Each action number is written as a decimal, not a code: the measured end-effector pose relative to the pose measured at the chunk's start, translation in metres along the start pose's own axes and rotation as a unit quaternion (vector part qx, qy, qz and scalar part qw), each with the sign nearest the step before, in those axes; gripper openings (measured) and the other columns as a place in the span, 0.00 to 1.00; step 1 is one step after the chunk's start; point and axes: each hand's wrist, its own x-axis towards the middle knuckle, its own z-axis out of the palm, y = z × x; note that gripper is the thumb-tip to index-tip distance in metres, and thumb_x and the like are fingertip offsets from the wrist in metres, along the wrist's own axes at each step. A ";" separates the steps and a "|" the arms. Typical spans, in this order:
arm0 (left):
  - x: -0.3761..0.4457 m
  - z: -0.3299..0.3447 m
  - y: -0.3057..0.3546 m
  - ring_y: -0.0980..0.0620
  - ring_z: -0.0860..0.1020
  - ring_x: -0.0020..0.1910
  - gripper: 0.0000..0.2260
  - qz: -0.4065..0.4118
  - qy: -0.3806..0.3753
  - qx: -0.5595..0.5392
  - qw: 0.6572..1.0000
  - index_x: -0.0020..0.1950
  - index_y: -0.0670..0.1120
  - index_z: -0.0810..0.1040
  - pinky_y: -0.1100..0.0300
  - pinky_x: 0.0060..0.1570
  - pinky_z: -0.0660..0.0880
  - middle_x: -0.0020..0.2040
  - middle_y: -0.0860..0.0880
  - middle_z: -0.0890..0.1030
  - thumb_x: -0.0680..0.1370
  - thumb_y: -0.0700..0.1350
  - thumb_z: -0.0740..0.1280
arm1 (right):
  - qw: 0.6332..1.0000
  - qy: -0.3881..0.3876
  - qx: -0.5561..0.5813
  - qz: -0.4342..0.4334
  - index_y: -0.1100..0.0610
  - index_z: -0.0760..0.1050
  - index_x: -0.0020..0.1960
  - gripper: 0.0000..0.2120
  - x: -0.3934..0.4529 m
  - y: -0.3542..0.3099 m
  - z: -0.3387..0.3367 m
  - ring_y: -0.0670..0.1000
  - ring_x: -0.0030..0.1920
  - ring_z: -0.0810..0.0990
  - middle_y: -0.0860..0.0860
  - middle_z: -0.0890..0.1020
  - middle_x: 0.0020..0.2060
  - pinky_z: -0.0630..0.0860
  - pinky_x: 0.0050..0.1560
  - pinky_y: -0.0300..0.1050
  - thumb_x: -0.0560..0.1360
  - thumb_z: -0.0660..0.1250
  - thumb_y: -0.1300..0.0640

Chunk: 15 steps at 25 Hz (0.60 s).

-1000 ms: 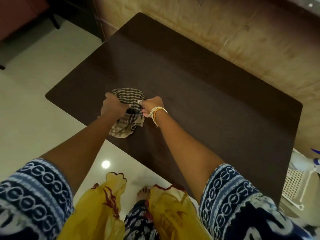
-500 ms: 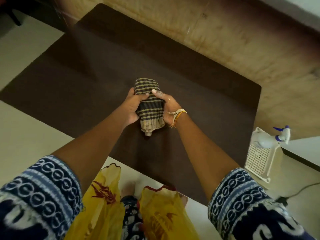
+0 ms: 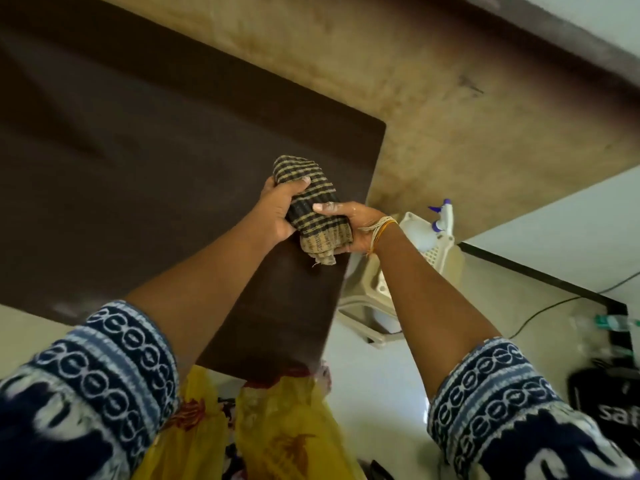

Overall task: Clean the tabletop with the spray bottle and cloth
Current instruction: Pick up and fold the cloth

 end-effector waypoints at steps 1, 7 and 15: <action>0.002 0.020 -0.017 0.39 0.82 0.55 0.24 0.001 0.002 0.000 1.000 0.68 0.46 0.72 0.39 0.52 0.80 0.60 0.39 0.81 0.74 0.34 0.72 | 1.000 0.011 0.016 0.001 0.62 0.77 0.60 0.19 -0.012 0.007 -0.026 0.60 0.53 0.82 0.60 0.83 0.51 0.75 0.61 0.63 0.72 0.72 0.55; 0.030 0.114 -0.099 0.39 0.82 0.54 0.21 -0.013 0.022 -0.018 0.999 0.64 0.41 0.74 0.40 0.47 0.81 0.57 0.38 0.82 0.73 0.35 0.73 | 0.963 0.096 0.245 -0.063 0.56 0.78 0.52 0.08 -0.065 0.075 -0.159 0.52 0.41 0.85 0.53 0.85 0.41 0.77 0.55 0.67 0.74 0.67 0.60; 0.085 0.152 -0.216 0.45 0.77 0.59 0.23 -0.009 0.063 0.223 0.973 0.65 0.54 0.74 0.44 0.47 0.82 0.65 0.47 0.76 0.75 0.35 0.70 | 0.909 0.229 0.340 -0.071 0.56 0.75 0.55 0.10 -0.056 0.154 -0.259 0.58 0.51 0.80 0.58 0.81 0.49 0.81 0.50 0.56 0.75 0.62 0.64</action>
